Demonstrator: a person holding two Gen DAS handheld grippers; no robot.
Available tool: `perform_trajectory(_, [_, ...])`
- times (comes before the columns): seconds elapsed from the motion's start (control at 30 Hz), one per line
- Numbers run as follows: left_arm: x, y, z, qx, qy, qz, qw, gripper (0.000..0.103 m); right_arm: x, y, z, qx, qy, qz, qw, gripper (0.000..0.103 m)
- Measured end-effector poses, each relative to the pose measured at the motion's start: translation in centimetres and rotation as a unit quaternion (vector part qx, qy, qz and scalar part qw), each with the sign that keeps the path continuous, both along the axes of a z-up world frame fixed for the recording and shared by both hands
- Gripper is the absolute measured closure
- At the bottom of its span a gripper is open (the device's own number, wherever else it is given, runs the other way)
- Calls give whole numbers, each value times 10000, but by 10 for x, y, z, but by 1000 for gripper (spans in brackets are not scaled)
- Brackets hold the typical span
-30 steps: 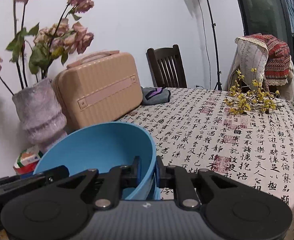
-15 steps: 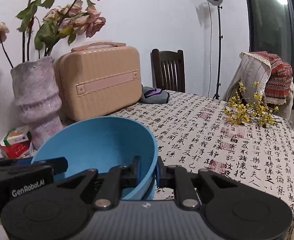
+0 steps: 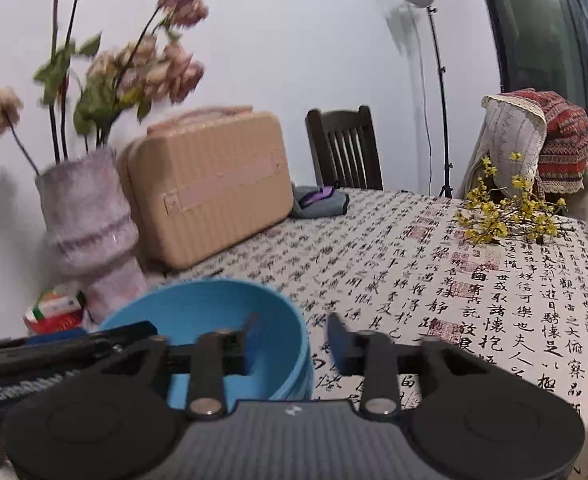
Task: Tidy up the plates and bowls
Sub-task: 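Lower the blue bowl onto the stacked blue bowls and open both tools, then withdraw both open tools from the bowl stack and look over the table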
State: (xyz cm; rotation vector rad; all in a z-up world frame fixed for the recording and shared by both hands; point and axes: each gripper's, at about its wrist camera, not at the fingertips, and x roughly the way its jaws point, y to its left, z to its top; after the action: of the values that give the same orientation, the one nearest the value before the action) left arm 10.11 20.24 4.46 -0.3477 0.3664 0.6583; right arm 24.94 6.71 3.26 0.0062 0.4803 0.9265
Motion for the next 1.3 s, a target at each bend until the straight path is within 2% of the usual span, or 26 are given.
perform_trajectory(0.03, [-5, 0, 2, 4, -80, -2, 10000, 5, 0, -7, 2, 107, -12, 0, 9999, 48])
perform_trajectory(0.07, [-11, 0, 2, 8, -169, 13, 9999, 1, 0, -15, 3, 214, -35, -4, 9998, 38])
perform_trajectory(0.2, [-30, -8, 2, 132, -342, -104, 9993, 0, -11, -50, 4, 673, -328, 125, 9971, 2])
perform_trajectory(0.23, [-36, -12, 1, 169, -419, -122, 9989, 0, -15, -59, 3, 765, -427, 227, 9959, 0])
perform_trajectory(0.33, [-49, -25, -3, 282, -634, -169, 9974, 0, -30, -85, -4, 883, -650, 324, 9934, 0])
perform_trajectory(0.43, [-56, -43, -8, 542, -762, -188, 9954, 0, -41, -110, -13, 931, -826, 86, 9922, 0])
perform_trajectory(0.53, [-54, -59, -16, 682, -808, -302, 9939, 0, -45, -129, -22, 769, -1076, -258, 9909, 0])
perform_trajectory(0.67, [-34, -74, -25, 633, -758, -676, 9928, 0, -38, -155, -30, 622, -1305, -765, 9865, 0])
perform_trajectory(0.8, [-7, -95, -29, 844, -715, -1009, 9887, 0, -19, -179, -35, 555, -1279, -1330, 9813, 0])
perform_trajectory(0.87, [7, -106, -29, 1071, -754, -1132, 9849, 0, -10, -192, -38, 487, -1341, -1655, 9758, 0])
perform_trajectory(0.97, [26, -120, -27, 1068, -800, -1406, 9810, 0, 0, -209, -40, 377, -1436, -2064, 9671, 0])
perform_trajectory(1.2, [42, -146, -28, 1297, -1070, -1428, 9754, 0, 13, -232, -50, 117, -1663, -2533, 9529, 0])
perform_trajectory(1.3, [49, -155, -33, 1488, -1019, -1405, 9735, 0, 19, -233, -54, 54, -1730, -2641, 9488, 0])
